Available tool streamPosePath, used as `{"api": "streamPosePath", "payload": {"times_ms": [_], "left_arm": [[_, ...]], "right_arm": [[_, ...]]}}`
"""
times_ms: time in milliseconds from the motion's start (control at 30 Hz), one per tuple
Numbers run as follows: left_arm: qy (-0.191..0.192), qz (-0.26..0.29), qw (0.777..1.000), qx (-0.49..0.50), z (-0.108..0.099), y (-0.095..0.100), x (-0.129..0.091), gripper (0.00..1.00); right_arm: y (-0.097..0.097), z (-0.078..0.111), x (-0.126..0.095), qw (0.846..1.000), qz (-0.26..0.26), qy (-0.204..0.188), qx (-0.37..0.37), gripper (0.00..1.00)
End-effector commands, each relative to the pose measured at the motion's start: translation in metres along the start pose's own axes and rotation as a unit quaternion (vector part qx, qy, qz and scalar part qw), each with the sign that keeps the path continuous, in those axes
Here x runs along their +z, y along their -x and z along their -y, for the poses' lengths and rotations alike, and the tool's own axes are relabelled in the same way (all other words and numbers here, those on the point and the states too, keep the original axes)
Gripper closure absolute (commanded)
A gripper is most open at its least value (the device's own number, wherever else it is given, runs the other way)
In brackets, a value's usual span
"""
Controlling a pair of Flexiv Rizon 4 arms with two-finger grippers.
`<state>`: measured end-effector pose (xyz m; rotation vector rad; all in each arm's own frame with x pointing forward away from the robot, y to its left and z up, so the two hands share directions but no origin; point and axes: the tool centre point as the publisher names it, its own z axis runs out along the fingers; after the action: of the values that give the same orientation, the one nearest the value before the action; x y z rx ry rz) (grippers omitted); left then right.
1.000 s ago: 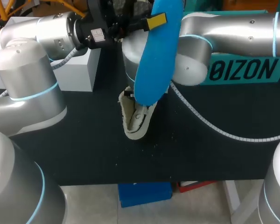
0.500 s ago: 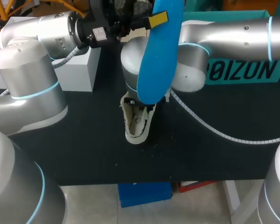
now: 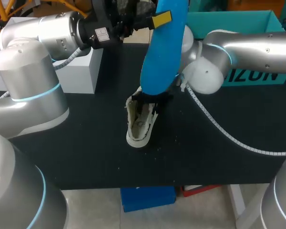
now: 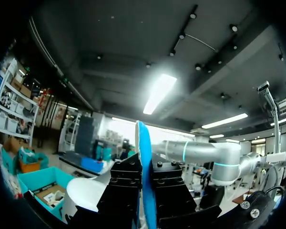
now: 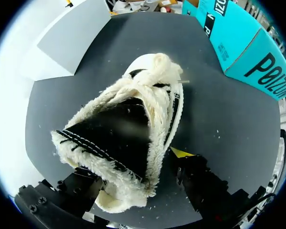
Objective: Take the shoe out of the shoebox, open the shoe tongue, remove and reinsert the insole, then place the shoe into the shoebox
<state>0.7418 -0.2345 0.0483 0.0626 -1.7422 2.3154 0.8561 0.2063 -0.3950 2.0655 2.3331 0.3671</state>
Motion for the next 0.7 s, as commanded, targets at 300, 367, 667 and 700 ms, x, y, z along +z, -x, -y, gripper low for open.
{"api": "streamPosePath", "payload": {"times_ms": [300,367,667,700], "left_arm": [[0.000,0.001,1.000,0.001,-0.001,0.001,0.002,1.00],[0.000,0.001,1.000,0.001,-0.001,0.001,0.002,1.00],[0.000,0.001,1.000,0.001,-0.001,0.001,0.002,1.00],[0.000,0.001,1.000,0.001,-0.001,0.001,0.002,1.00]], "right_arm": [[0.020,-0.010,-0.070,0.967,-0.254,0.009,-0.003,0.00],[0.021,-0.010,-0.082,0.952,-0.303,0.034,0.002,0.00],[0.024,-0.010,-0.100,0.925,-0.370,0.085,-0.007,0.00],[0.024,-0.010,-0.100,0.925,-0.370,0.085,-0.007,0.00]]}}
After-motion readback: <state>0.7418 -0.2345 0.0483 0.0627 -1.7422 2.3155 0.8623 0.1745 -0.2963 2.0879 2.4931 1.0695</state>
